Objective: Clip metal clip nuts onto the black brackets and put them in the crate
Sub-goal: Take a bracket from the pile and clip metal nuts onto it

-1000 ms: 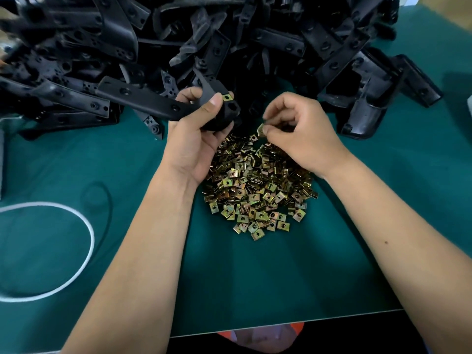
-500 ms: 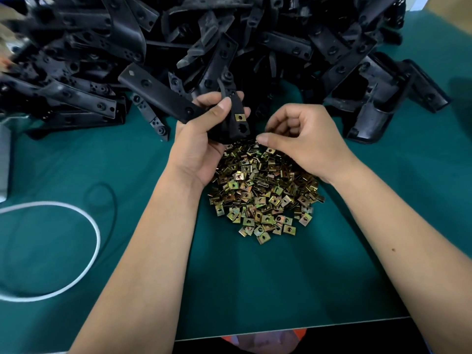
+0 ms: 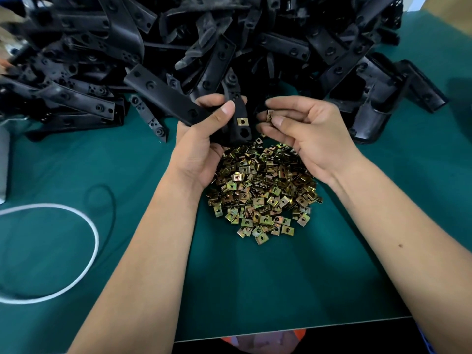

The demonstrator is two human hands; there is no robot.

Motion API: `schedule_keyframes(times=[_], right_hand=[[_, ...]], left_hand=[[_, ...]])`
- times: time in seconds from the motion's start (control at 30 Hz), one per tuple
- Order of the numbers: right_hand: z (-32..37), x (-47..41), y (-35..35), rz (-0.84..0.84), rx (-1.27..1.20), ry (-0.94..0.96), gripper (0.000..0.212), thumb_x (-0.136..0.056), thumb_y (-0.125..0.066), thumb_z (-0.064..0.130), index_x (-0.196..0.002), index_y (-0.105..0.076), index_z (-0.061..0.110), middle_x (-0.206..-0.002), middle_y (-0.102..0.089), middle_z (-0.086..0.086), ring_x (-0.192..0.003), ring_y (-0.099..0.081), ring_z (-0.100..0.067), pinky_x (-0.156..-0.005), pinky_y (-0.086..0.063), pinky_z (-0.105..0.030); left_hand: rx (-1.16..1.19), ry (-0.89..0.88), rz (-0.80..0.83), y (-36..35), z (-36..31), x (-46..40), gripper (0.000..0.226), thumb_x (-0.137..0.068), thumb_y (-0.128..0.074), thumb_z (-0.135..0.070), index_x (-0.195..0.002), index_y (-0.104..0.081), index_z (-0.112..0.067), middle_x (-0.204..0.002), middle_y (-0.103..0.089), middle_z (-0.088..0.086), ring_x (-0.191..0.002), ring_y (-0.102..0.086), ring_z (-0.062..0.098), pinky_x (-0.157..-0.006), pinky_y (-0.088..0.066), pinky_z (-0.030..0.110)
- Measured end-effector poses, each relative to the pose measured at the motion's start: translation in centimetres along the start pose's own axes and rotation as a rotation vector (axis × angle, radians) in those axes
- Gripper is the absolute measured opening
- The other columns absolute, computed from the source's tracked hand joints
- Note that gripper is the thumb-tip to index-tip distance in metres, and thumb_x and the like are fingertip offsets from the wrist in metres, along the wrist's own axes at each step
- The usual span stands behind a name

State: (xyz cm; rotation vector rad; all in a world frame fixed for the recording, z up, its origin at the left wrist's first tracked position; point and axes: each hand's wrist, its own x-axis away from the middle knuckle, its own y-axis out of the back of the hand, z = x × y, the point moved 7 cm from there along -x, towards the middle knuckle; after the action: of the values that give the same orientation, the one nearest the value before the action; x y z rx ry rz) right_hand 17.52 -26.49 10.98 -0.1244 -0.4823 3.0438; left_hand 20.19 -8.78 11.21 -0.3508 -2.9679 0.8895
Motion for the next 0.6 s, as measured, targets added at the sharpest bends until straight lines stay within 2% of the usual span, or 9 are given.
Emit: schedule_keyframes(times=[0.13, 0.33, 0.43, 0.53, 0.6], right_hand=[[0.13, 0.06, 0.06, 0.0, -0.012, 0.013, 0.03, -0.094, -0.057, -0.018, -0.114, -0.071, -0.001, -0.101, -0.075, -0.02, -0.096, -0.077, -0.033, -0.084, -0.061, -0.028], [-0.04, 0.16, 0.2, -0.027, 0.009, 0.004, 0.02, -0.092, -0.063, -0.015, -0.105, -0.072, -0.002, -0.097, -0.078, -0.017, -0.092, -0.078, -0.033, -0.078, -0.062, -0.026], [-0.04, 0.17, 0.25, -0.036, 0.031, -0.003, 0.015, -0.093, -0.065, -0.009, -0.102, -0.069, 0.003, -0.101, -0.078, -0.017, -0.091, -0.078, -0.032, -0.075, -0.063, -0.032], [0.06, 0.2, 0.03, -0.038, -0.004, 0.018, 0.013, -0.093, -0.067, -0.008, -0.098, -0.07, 0.004, -0.105, -0.078, -0.017, -0.098, -0.077, -0.03, -0.078, -0.062, -0.036], [0.09, 0.15, -0.12, -0.039, -0.025, 0.033, 0.014, -0.091, -0.069, -0.007, -0.094, -0.073, 0.006, -0.1, -0.078, -0.011, -0.098, -0.075, -0.024, -0.081, -0.061, -0.034]], left_hand=[[-0.008, 0.002, 0.0, 0.02, 0.12, 0.01, 0.014, -0.091, -0.066, -0.003, -0.095, -0.061, -0.016, -0.106, -0.077, 0.014, -0.1, -0.074, 0.024, -0.078, -0.059, 0.036], [-0.039, 0.013, 0.015, 0.03, 0.33, -0.01, 0.016, -0.088, -0.069, -0.005, -0.096, -0.063, -0.016, -0.107, -0.076, 0.014, -0.099, -0.074, 0.024, -0.076, -0.059, 0.035], [-0.091, 0.007, 0.016, 0.06, 0.4, -0.09, 0.02, -0.084, -0.073, -0.006, -0.098, -0.063, -0.016, -0.11, -0.072, 0.019, -0.097, -0.071, 0.026, -0.075, -0.059, 0.036], [-0.13, -0.01, 0.058, -0.21, 0.36, -0.13, 0.021, -0.082, -0.072, -0.005, -0.099, -0.063, -0.014, -0.097, -0.075, 0.01, -0.087, -0.071, 0.022, -0.072, -0.058, 0.034], [-0.163, -0.015, 0.091, -0.5, 0.38, -0.04, 0.021, -0.083, -0.071, -0.003, -0.1, -0.063, -0.013, -0.087, -0.075, 0.002, -0.082, -0.072, 0.019, -0.069, -0.057, 0.032]])
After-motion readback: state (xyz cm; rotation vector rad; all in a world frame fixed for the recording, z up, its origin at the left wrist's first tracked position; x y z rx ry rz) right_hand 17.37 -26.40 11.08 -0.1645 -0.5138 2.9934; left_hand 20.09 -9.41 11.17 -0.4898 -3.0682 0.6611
